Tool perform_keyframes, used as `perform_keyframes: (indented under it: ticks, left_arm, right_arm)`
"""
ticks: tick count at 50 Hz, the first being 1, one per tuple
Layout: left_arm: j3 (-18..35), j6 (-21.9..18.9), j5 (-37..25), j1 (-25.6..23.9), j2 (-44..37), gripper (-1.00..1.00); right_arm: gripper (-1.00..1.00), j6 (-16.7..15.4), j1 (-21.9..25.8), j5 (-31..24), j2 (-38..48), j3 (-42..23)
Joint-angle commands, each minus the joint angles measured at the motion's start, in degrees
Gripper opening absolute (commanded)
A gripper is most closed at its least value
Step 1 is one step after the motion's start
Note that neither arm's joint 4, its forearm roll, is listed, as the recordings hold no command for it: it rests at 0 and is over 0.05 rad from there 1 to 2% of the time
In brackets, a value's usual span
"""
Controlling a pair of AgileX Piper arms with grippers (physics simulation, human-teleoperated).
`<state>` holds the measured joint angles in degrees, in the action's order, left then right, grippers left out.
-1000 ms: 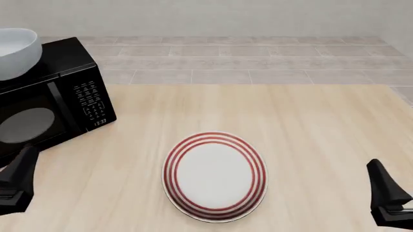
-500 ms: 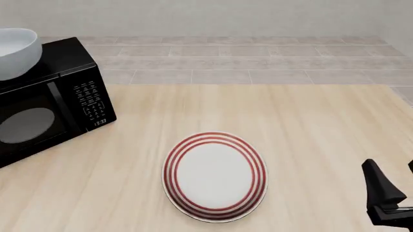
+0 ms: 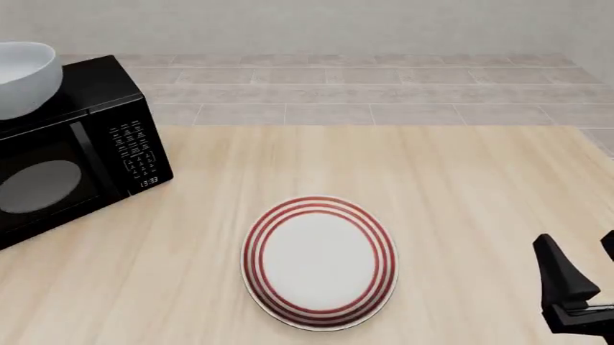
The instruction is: Pick up the white bowl and put it on the plate.
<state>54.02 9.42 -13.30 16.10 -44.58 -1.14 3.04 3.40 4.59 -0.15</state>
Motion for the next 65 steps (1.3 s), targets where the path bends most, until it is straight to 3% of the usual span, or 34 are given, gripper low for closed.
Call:
perform_keyframes:
  ticks: [1, 10, 14, 21, 26, 36, 38, 41, 43, 45, 50, 54, 65]
  left_arm:
    - [12.3, 0.8, -4.2, 7.0, -11.7, 1.0]
    - [18.0, 2.7, -5.4, 10.0, -20.3, 1.0]
    - [20.7, 0.0, -5.6, 11.8, -22.5, 1.0]
    - [25.6, 1.5, -7.8, 14.0, -27.9, 1.0]
    - [26.9, -0.7, -7.4, 16.4, -30.1, 1.0]
    - [29.7, 0.3, -8.1, 18.7, -34.1, 1.0]
    - [27.4, 0.2, -6.2, 19.0, -34.0, 1.0]
    - [25.5, -0.4, -4.6, 18.7, -33.8, 1.0]
    - [28.7, -0.9, -7.0, 18.3, -35.2, 1.0]
    - [26.1, -1.3, -4.6, 18.0, -35.7, 1.0]
    - [30.9, -1.9, -8.0, 16.8, -39.6, 1.0]
    - [32.6, -4.2, -9.4, 16.3, -42.3, 1.0]
    - [35.9, -5.4, -12.6, 14.4, -45.1, 1.0]
  right_arm:
    - [1.0, 0.2, 0.4, -0.2, -0.2, 0.1]
    - [1.0, 0.1, 1.2, -0.3, -0.7, -0.1]
    - [1.0, 0.0, 1.4, -0.3, -0.7, -0.2]
    - [1.0, 0.1, 2.1, -1.4, -2.2, -0.1]
    - [1.0, 0.0, 2.4, -0.7, -1.4, 0.1]
    - [1.0, -0.5, 2.8, -0.1, -0.8, 0.1]
    - [1.0, -0.7, 2.8, 0.0, -0.6, 0.1]
    - [1.0, -0.8, 3.2, -0.7, -1.3, -0.1]
    - [1.0, -1.0, 3.7, -0.7, -1.2, -0.1]
    - [1.0, -1.2, 3.7, -0.3, -0.7, -0.1]
    - [1.0, -1.2, 3.9, -0.3, -0.8, -0.2]
    - [1.0, -1.3, 4.1, 1.0, 0.6, 0.0]
    - [1.0, -1.2, 4.5, 4.0, 4.0, 0.1]
